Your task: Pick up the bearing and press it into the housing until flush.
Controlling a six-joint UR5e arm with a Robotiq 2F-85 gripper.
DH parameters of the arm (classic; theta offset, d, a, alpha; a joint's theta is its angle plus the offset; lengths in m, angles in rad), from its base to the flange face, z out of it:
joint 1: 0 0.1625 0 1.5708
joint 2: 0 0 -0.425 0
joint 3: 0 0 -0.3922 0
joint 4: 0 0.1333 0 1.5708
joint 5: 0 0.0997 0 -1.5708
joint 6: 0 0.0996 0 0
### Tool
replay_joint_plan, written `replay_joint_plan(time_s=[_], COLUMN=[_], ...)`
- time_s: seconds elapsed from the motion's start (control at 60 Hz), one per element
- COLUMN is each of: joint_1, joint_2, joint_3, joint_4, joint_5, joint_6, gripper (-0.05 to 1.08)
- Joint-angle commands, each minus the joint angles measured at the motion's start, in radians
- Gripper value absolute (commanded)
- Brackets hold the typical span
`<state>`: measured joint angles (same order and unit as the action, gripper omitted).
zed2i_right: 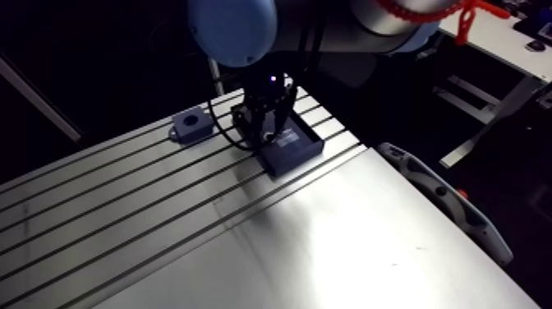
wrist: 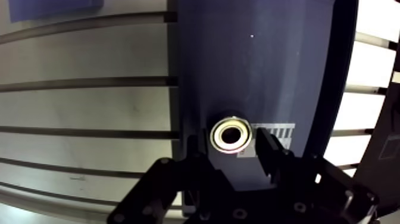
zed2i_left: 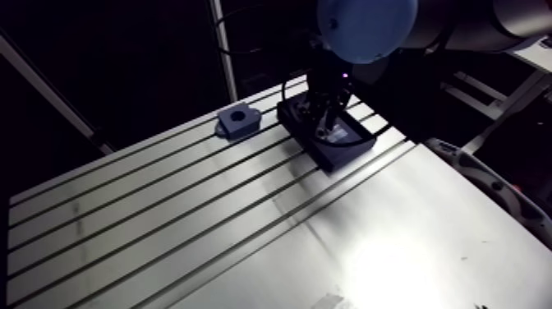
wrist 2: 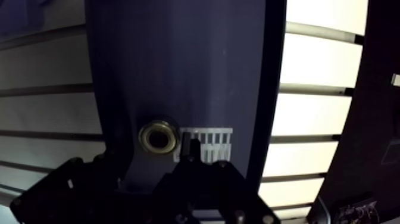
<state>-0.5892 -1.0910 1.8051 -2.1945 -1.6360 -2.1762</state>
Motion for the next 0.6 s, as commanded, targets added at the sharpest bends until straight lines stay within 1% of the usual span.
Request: replay_joint_plan(time_s=[0.017,0.6], joint_1=[0.0,0.0], joint_2=[0.001,0.015], joint_3=[-0.002,-0.003], joint_4=[0.0,0.0], joint_5=[0.0,-0.001], joint_6=[0.0,-0.001], gripper=[0.47,0.47])
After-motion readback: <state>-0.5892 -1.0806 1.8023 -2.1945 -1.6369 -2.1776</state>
